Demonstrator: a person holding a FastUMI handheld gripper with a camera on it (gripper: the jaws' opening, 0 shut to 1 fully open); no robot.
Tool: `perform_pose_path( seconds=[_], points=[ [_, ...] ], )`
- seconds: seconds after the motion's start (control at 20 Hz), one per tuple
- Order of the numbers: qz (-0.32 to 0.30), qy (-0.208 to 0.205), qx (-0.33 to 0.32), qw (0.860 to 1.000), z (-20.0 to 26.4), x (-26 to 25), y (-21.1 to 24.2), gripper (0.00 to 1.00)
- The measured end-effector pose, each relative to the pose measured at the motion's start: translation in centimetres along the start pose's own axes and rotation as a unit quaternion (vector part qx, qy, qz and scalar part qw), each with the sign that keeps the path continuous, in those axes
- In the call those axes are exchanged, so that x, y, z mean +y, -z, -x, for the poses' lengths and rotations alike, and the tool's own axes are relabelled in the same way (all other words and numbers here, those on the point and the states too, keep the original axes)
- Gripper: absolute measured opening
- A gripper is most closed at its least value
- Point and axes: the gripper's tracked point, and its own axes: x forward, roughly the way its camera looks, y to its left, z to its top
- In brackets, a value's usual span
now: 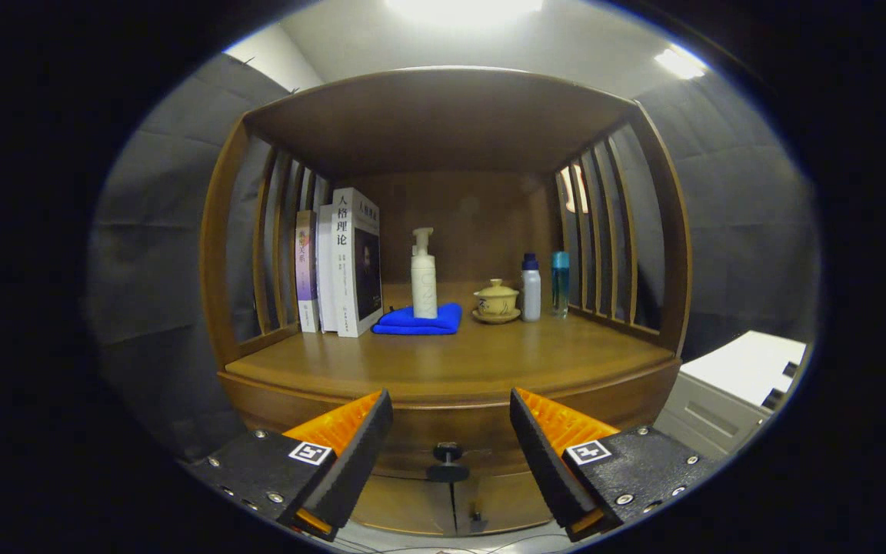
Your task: Pull open the drawer, take out the items inside it, and place them on the countertop above the cabinet.
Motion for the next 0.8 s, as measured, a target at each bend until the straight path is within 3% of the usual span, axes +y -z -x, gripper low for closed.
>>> perform_pose_path(
  seconds=[0.2,0.45,0.6,0.8],
  points=[
    [-0.032,-0.008,0.038,0.999,-1.2,-0.1,3.5,0.94],
    [0.069,-0.002,0.052,0.996,-2.2,-0.3,6.4,0.94],
    [0.057,-0.002,0.064,0.996,-2.6,-0.1,7.6,0.91],
    [0.035,0.0,0.076,0.997,-3.3,-0.6,9.0,0.78]
  ],
)
